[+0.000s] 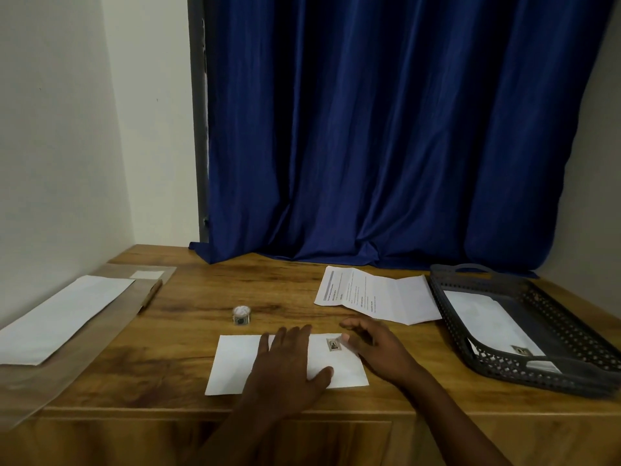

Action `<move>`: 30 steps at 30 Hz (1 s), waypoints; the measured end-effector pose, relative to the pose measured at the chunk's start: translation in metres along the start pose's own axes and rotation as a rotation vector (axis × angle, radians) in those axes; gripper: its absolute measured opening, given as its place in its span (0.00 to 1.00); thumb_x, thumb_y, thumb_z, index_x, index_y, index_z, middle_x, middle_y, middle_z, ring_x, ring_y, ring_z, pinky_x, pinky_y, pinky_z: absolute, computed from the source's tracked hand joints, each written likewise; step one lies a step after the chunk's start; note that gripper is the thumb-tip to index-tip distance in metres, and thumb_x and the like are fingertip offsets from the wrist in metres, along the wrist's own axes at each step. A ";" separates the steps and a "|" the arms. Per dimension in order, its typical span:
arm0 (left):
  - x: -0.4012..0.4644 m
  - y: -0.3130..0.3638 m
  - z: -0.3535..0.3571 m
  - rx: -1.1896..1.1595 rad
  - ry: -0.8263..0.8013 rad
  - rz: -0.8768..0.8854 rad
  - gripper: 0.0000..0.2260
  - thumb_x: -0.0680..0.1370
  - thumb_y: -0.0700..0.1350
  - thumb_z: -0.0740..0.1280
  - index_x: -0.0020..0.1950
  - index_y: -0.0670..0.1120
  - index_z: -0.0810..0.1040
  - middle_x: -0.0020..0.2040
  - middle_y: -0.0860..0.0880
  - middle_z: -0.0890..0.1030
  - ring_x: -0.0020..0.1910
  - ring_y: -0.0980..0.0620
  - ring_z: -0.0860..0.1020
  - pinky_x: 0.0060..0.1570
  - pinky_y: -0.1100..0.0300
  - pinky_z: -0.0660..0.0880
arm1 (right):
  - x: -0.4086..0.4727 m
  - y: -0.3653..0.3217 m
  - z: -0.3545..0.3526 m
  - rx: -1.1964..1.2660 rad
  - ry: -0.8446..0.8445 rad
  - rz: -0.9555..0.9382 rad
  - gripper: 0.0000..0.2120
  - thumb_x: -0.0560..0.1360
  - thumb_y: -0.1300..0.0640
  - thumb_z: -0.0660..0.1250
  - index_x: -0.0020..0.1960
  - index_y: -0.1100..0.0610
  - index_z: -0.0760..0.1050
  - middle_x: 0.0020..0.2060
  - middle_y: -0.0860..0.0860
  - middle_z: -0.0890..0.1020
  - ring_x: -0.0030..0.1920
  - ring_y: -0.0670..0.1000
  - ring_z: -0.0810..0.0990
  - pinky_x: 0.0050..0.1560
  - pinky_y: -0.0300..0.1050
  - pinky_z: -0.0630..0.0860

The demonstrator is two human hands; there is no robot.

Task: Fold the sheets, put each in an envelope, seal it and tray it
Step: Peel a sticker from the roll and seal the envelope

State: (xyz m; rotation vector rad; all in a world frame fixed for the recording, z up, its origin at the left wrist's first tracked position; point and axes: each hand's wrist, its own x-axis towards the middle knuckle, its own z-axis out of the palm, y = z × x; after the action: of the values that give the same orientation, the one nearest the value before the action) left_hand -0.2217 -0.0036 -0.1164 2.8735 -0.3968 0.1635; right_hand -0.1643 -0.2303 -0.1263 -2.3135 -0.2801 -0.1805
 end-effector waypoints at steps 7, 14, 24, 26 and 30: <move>-0.002 0.000 -0.001 -0.024 0.028 0.058 0.43 0.73 0.74 0.56 0.81 0.56 0.45 0.80 0.50 0.59 0.79 0.47 0.57 0.78 0.41 0.52 | 0.006 -0.027 -0.023 0.127 -0.154 0.114 0.11 0.82 0.43 0.63 0.57 0.46 0.80 0.52 0.38 0.81 0.55 0.42 0.78 0.51 0.35 0.72; -0.004 0.001 -0.004 -0.077 0.025 0.068 0.45 0.73 0.73 0.59 0.81 0.55 0.43 0.80 0.50 0.59 0.78 0.46 0.58 0.78 0.44 0.55 | 0.037 -0.067 -0.018 -0.158 -0.438 -0.014 0.15 0.81 0.45 0.64 0.56 0.54 0.82 0.54 0.51 0.84 0.55 0.51 0.80 0.59 0.44 0.72; -0.008 0.004 -0.006 -0.155 0.085 0.050 0.47 0.72 0.73 0.61 0.81 0.55 0.40 0.80 0.52 0.56 0.78 0.49 0.57 0.79 0.48 0.54 | 0.058 -0.091 0.004 -0.290 -0.519 -0.012 0.28 0.60 0.33 0.71 0.51 0.52 0.84 0.49 0.51 0.86 0.54 0.52 0.82 0.62 0.55 0.79; -0.008 0.004 -0.005 -0.179 0.119 0.069 0.48 0.72 0.72 0.62 0.81 0.55 0.41 0.81 0.53 0.53 0.79 0.50 0.55 0.79 0.49 0.54 | 0.055 -0.093 0.005 -0.299 -0.536 0.023 0.24 0.65 0.37 0.73 0.52 0.53 0.83 0.51 0.51 0.86 0.54 0.52 0.82 0.64 0.55 0.77; -0.009 0.002 -0.003 -0.147 0.186 0.100 0.49 0.71 0.73 0.62 0.81 0.54 0.41 0.82 0.53 0.50 0.80 0.51 0.51 0.79 0.51 0.51 | 0.054 -0.091 0.002 -0.289 -0.559 0.020 0.17 0.70 0.39 0.73 0.49 0.51 0.82 0.49 0.50 0.85 0.53 0.51 0.82 0.63 0.50 0.77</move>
State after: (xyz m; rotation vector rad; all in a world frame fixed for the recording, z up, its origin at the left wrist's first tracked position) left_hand -0.2310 -0.0030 -0.1147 2.6670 -0.4939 0.3983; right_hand -0.1355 -0.1601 -0.0533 -2.6162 -0.5369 0.4744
